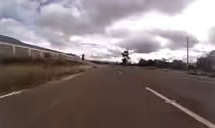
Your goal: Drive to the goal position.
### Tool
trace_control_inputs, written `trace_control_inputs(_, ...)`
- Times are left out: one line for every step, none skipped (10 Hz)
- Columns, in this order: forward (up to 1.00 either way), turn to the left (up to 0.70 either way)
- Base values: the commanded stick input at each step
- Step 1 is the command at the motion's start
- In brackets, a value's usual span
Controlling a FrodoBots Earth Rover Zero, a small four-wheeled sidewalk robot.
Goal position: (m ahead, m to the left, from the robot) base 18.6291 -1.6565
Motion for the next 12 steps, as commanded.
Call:
trace_control_inputs(0.7,0.01)
trace_control_inputs(0.7,0.01)
trace_control_inputs(0.7,0.01)
trace_control_inputs(0.7,0.01)
trace_control_inputs(0.7,0.01)
trace_control_inputs(0.7,0.01)
trace_control_inputs(0.7,0.01)
trace_control_inputs(0.7,0.01)
trace_control_inputs(0.7,0.01)
trace_control_inputs(0.7,0.01)
trace_control_inputs(0.7,0.01)
trace_control_inputs(0.7,0.01)
